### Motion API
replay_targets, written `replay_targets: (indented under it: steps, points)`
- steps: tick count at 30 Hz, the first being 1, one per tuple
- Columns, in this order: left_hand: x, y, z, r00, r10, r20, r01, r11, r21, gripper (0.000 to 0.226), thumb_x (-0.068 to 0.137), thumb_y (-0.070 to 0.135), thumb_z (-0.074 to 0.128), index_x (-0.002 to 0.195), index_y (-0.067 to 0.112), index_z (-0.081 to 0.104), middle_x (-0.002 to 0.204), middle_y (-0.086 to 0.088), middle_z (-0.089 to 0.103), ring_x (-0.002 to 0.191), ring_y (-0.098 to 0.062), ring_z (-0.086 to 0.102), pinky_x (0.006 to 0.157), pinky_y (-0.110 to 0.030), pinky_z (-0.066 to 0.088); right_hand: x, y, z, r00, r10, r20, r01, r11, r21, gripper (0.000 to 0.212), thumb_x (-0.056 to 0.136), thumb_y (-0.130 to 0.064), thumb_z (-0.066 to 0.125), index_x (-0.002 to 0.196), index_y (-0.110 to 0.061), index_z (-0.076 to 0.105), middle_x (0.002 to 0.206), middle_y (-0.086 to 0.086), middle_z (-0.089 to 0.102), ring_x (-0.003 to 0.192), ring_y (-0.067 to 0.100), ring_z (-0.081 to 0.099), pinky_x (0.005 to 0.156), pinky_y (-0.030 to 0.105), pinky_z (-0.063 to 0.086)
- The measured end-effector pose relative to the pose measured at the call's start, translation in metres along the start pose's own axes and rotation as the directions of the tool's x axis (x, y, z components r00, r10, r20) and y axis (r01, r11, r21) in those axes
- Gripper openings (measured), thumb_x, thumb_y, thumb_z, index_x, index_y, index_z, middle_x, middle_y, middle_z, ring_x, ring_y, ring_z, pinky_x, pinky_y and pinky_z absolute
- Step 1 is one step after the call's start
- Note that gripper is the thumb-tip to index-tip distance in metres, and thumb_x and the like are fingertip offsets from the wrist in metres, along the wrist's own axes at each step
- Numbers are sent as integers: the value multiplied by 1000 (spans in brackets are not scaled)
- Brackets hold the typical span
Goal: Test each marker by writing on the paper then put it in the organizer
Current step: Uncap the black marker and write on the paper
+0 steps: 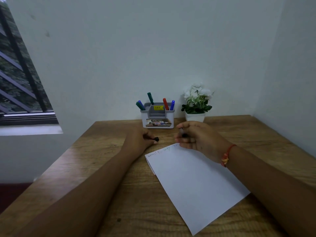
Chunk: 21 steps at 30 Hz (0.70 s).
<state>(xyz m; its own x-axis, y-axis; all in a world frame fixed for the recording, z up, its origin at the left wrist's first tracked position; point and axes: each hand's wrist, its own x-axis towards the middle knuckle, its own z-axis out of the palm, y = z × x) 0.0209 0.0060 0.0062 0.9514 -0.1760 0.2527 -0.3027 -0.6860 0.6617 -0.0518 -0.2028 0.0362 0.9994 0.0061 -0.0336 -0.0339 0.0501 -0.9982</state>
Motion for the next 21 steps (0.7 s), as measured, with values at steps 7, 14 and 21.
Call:
replay_targets:
  steps: [7, 14, 21]
  points:
    - [-1, -2, -2, 999, 14, 35, -14, 1000, -6, 23, 76, 27, 79, 97, 22, 73, 95, 7, 66, 88, -6, 55, 67, -15, 40, -2, 4, 4, 1000, 1, 4, -1, 1000, -30, 10, 102, -18, 57, 110, -15, 62, 86, 8, 78, 79, 16, 75, 74, 30, 60]
    - [-3, -7, -39, 977, 34, 212, -19, 997, -73, 11, 76, 24, 78, 85, 29, 74, 92, 8, 71, 91, -13, 64, 83, -34, 55, -8, 9, 16, 998, -56, -19, 53, 990, -134, 28, 99, -37, 60, 105, -13, 74, 82, 5, 74, 69, 10, 69, 65, 26, 57]
    - [-9, -2, -51, 844, 13, 537, 33, 996, -77, 17, 77, 14, 77, 93, 18, 75, 91, -3, 75, 89, -20, 68, 77, -27, 56, -13, 16, 38, 996, -40, 75, 58, 966, -252, 22, 94, -28, 71, 100, -7, 72, 78, 6, 77, 71, 12, 74, 69, 30, 62]
